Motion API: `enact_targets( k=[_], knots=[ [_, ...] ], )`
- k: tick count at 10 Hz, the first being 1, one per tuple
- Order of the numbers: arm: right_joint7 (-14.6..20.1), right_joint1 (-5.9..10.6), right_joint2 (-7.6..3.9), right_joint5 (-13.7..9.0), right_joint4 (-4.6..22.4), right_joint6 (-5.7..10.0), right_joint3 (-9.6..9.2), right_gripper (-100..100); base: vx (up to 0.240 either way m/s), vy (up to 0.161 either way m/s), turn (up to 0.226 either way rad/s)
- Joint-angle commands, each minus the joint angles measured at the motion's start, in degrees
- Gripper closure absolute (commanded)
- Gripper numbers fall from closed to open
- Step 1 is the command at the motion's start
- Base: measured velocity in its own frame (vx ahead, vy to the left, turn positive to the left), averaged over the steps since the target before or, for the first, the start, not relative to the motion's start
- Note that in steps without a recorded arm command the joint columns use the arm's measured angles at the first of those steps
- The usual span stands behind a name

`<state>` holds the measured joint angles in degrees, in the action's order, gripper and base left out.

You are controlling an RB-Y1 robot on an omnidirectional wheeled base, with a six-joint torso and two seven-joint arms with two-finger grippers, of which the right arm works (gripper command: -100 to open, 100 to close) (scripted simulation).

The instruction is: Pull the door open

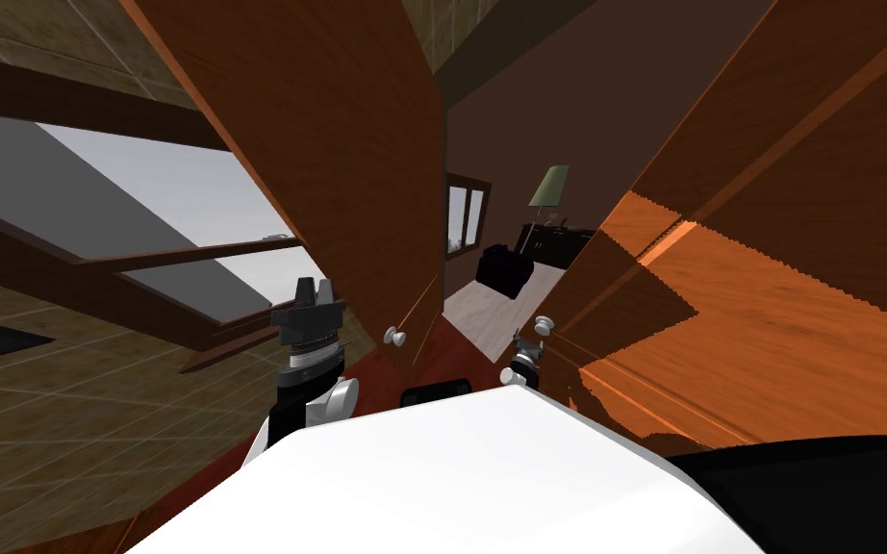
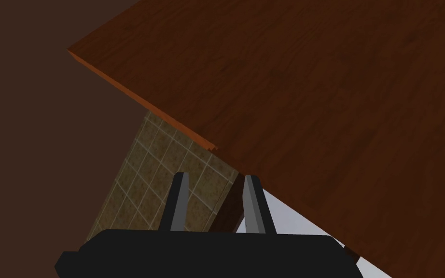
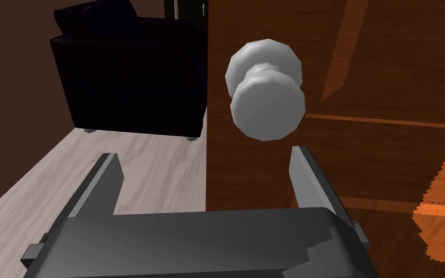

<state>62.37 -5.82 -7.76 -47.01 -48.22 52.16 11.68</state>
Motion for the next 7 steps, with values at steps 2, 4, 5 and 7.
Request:
enact_targets(
  k=[2, 4, 5, 7],
  knots=[
    [1.82, 2.64, -0.74, 2.2, 3.08, -0.62, 0.99, -100, 0.007, -0.006, -0.06],
    [3.15, 4.83, -1.14, 3.79, 5.57, -0.95, 1.73, -100, 0.009, -0.01, -0.089],
    [3.15, 4.83, -1.14, 3.79, 5.57, -0.95, 1.73, -100, 0.009, -0.006, -0.018],
    [4.47, 6.89, -1.39, 5.26, 7.89, -1.21, 2.45, -100, 0.013, -0.013, -0.097]
  ],
)
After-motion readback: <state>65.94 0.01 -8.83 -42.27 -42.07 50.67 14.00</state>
